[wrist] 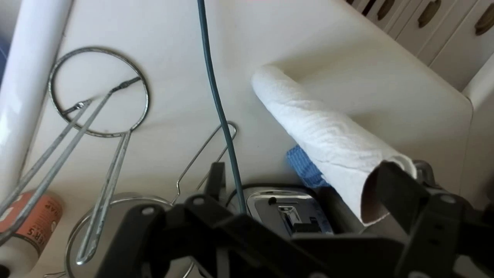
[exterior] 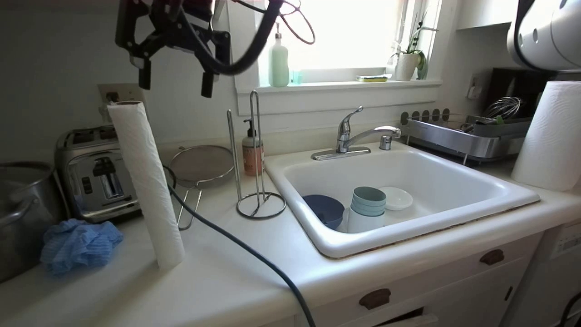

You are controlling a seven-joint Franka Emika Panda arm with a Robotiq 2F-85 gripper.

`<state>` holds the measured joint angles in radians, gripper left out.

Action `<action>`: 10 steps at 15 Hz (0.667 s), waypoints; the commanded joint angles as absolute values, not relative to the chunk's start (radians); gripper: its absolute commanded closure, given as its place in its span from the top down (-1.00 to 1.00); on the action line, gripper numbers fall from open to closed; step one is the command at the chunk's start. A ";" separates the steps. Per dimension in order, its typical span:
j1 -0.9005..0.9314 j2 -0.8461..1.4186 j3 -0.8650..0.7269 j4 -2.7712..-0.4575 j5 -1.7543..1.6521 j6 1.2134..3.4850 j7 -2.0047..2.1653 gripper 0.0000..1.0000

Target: Take the paper towel roll off of the stand

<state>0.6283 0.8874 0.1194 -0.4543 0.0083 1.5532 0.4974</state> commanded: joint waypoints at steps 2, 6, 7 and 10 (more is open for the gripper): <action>0.676 0.765 0.080 -0.469 -0.029 1.359 0.509 1.00; 0.711 0.648 0.046 -0.476 -0.099 1.207 0.467 1.00; 0.719 0.617 0.031 -0.481 -0.134 1.160 0.432 1.00; 0.713 0.546 0.023 -0.473 -0.209 1.081 0.222 1.00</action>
